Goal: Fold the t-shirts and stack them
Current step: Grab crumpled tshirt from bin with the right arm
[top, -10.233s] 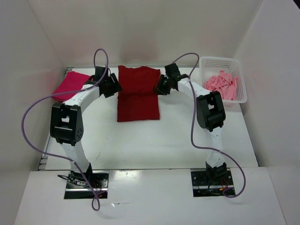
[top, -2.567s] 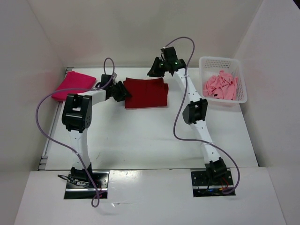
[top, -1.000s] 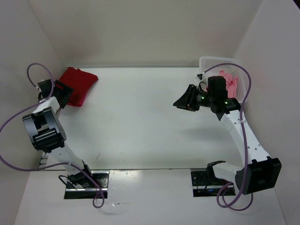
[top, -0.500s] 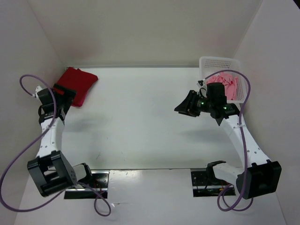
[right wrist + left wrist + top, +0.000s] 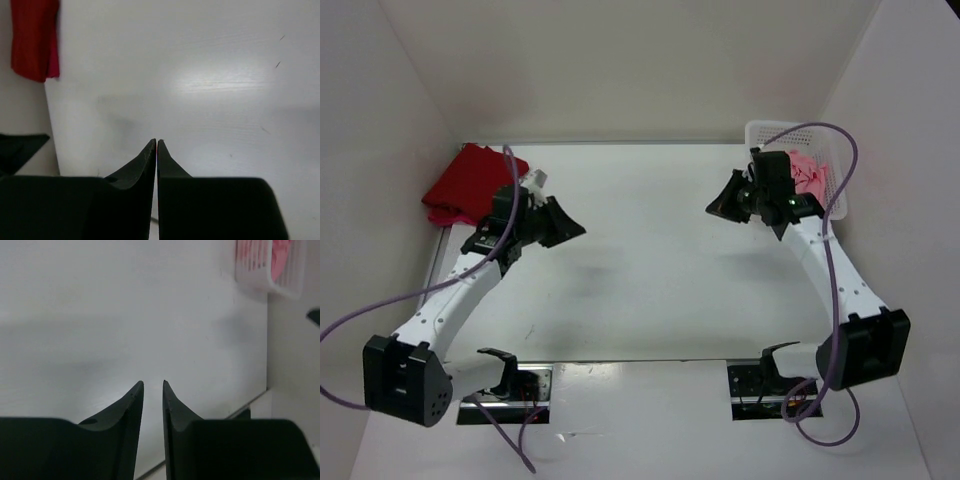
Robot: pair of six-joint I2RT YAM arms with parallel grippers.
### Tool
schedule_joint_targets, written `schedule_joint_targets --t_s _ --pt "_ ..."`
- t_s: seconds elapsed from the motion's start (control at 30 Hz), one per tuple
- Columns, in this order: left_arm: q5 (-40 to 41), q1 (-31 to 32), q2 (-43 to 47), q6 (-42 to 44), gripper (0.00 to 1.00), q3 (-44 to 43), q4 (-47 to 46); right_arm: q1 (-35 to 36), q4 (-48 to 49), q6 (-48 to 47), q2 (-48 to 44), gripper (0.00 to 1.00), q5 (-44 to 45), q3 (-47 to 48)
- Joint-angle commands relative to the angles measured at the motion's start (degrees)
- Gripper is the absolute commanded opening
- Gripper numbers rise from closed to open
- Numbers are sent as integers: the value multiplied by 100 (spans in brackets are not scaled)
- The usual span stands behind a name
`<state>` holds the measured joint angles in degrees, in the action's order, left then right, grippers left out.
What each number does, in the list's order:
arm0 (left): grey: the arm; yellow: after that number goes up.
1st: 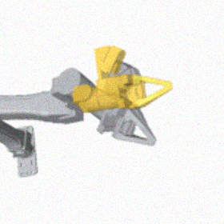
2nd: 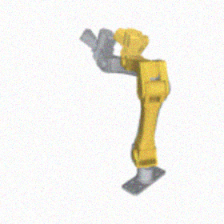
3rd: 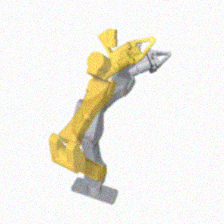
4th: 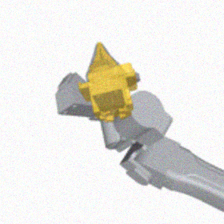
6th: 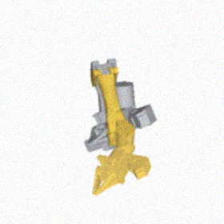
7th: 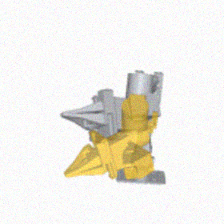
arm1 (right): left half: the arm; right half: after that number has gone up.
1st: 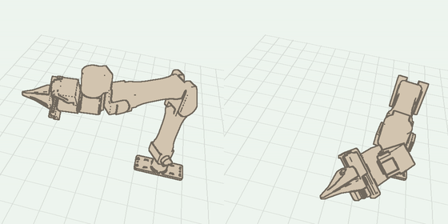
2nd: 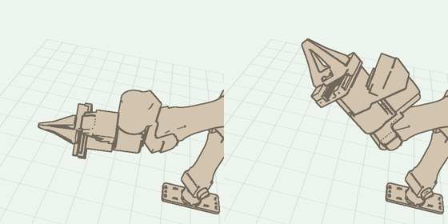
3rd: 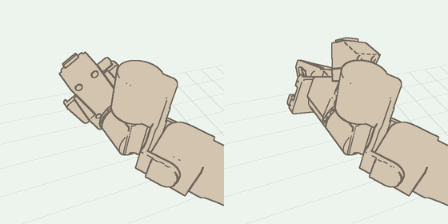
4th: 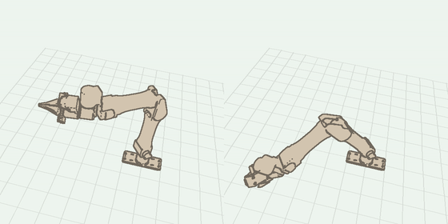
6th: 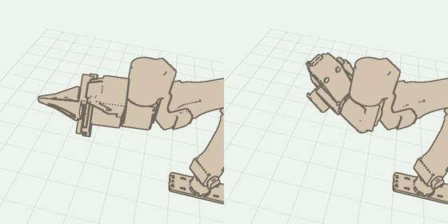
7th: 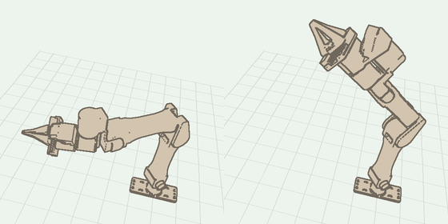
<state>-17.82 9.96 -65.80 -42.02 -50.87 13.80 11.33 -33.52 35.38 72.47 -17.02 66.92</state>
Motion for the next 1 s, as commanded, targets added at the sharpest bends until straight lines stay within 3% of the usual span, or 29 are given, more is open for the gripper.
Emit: schedule_joint_targets --t_s 0.0,0.1,0.2,0.37,0.43,0.63,0.8,0.83,0.87,0.97 --pt "-555 559 -344 273 29 -359 -71 255 -338 -267 723 6 1241 812" --pt "-309 850 -1073 668 31 -1141 385 308 -734 -425 1372 4 2139 1726" --pt "-722 1183 -1453 722 32 -1846 378 63 -788 -655 1734 17 2624 2561" --pt "-1038 1606 -1287 801 24 -1541 36 -947 -929 -427 2096 28 2502 2985" --pt "-1162 1667 -1103 801 25 -1304 35 -1160 -849 -357 2271 37 2641 2985" --pt "-1276 1668 -847 984 44 -968 -141 -1615 -728 -304 3001 54 3011 3126" --pt "-1030 1668 -645 976 76 -696 -316 -2108 -366 -5 3588 58 2985 3292" --pt "-1030 1668 -645 976 91 -618 -386 -2109 -288 135 3703 58 2985 3362" --pt "-969 1668 -592 916 99 -565 -387 -2161 -287 249 3818 58 2985 3537" --pt "-829 1668 -592 985 99 -625 -387 -2162 -103 724 4231 57 3063 3661"
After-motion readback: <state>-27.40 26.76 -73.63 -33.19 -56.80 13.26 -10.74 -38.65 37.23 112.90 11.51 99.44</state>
